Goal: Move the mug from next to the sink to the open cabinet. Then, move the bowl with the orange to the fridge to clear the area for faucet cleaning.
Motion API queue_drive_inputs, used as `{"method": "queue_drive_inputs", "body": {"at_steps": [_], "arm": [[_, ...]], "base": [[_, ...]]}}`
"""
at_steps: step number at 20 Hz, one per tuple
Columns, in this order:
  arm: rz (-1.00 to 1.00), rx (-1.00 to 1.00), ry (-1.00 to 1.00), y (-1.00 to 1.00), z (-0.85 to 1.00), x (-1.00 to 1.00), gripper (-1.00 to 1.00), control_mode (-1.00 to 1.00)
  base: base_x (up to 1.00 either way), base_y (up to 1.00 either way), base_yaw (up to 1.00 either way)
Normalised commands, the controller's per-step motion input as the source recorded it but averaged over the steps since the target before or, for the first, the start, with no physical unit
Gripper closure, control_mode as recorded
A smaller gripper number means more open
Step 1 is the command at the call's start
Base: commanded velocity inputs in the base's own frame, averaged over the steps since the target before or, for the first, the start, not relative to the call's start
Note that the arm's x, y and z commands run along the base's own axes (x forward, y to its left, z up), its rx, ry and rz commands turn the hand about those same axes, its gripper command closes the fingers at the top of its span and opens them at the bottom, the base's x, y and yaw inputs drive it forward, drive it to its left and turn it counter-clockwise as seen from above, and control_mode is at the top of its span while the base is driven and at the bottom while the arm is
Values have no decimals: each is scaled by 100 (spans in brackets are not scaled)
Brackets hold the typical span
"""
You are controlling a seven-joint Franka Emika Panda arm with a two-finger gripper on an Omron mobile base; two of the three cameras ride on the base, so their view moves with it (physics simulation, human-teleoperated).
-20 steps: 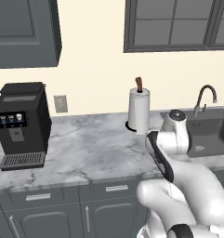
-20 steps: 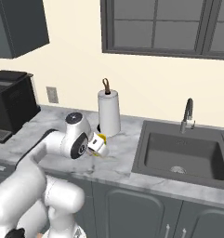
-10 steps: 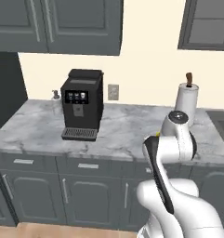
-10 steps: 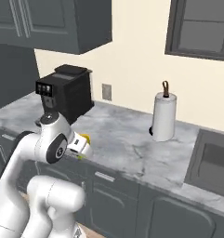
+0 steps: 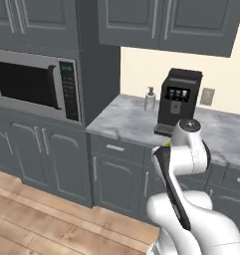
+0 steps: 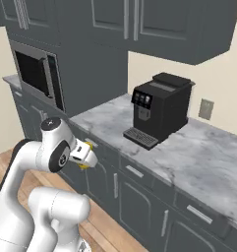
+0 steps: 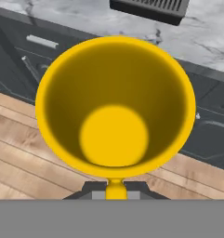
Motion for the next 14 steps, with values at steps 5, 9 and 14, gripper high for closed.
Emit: {"method": "queue_drive_inputs", "body": {"at_steps": [5,9,14], "arm": [[0,0,0,0,0,0,100,100],[0,0,0,0,0,0,100,100],[0,0,0,0,0,0,100,100]], "base": [[77,100,1],[86,100,-1],[81,100,-1]]}}
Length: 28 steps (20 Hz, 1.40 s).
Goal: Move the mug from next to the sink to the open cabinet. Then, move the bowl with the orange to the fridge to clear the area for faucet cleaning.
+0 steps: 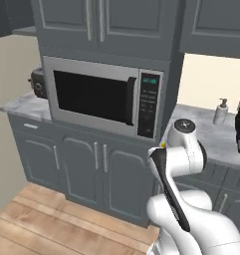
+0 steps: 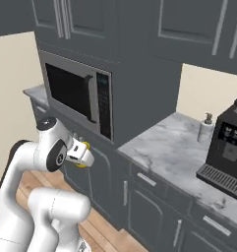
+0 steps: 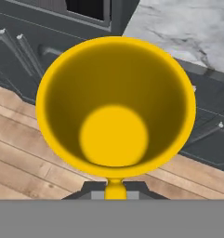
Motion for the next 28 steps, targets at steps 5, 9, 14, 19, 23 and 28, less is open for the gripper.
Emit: {"method": "queue_drive_inputs", "body": {"at_steps": [5,9,14,19,23,28], "arm": [[0,0,0,0,0,0,100,100],[0,0,0,0,0,0,100,100],[0,0,0,0,0,0,100,100],[0,0,0,0,0,0,100,100],[0,0,0,0,0,0,100,100],[0,0,0,0,0,0,100,100]], "base": [[84,100,-2],[86,100,-3],[89,100,-10],[90,100,-22],[76,100,-37],[63,97,-50]]}}
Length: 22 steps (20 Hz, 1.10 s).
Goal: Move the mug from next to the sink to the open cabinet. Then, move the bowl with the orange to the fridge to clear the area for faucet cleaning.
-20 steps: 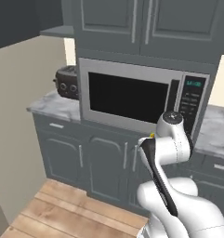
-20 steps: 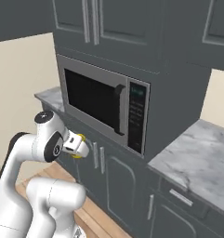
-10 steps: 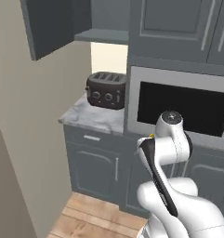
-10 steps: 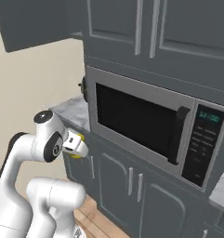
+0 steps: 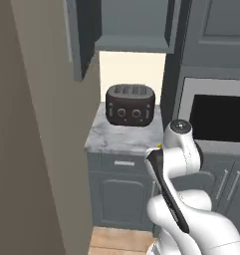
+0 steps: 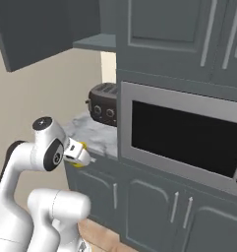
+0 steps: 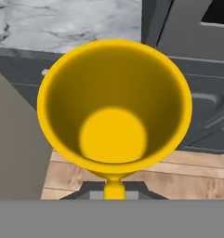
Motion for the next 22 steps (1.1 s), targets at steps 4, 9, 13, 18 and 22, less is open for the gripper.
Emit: {"method": "queue_drive_inputs", "body": {"at_steps": [4,9,13,18,22], "arm": [[0,0,0,0,0,0,100,100],[0,0,0,0,0,0,100,100],[0,0,0,0,0,0,100,100],[0,0,0,0,0,0,100,100],[0,0,0,0,0,0,100,100]], "base": [[45,73,-46],[9,15,-9],[72,0,-1],[44,3,-3],[1,42,-22]]}}
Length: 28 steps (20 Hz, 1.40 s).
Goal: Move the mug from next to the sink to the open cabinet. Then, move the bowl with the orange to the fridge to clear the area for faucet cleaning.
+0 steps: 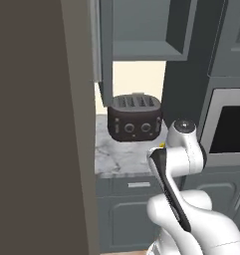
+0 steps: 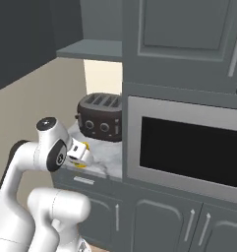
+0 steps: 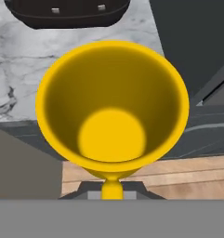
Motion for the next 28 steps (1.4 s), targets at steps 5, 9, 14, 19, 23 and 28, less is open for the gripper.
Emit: {"method": "queue_drive_inputs", "body": {"at_steps": [5,9,14,19,23,28], "arm": [[0,0,0,0,0,0,100,100],[0,0,0,0,0,0,100,100],[0,0,0,0,0,0,100,100],[0,-2,-18,6,56,-3,100,-100],[2,-13,-45,21,100,-10,100,-100],[1,-12,-31,8,100,-22,100,-100]], "base": [[25,20,-16],[60,12,-10],[41,13,-10],[4,5,-1],[0,0,0],[0,0,0]]}}
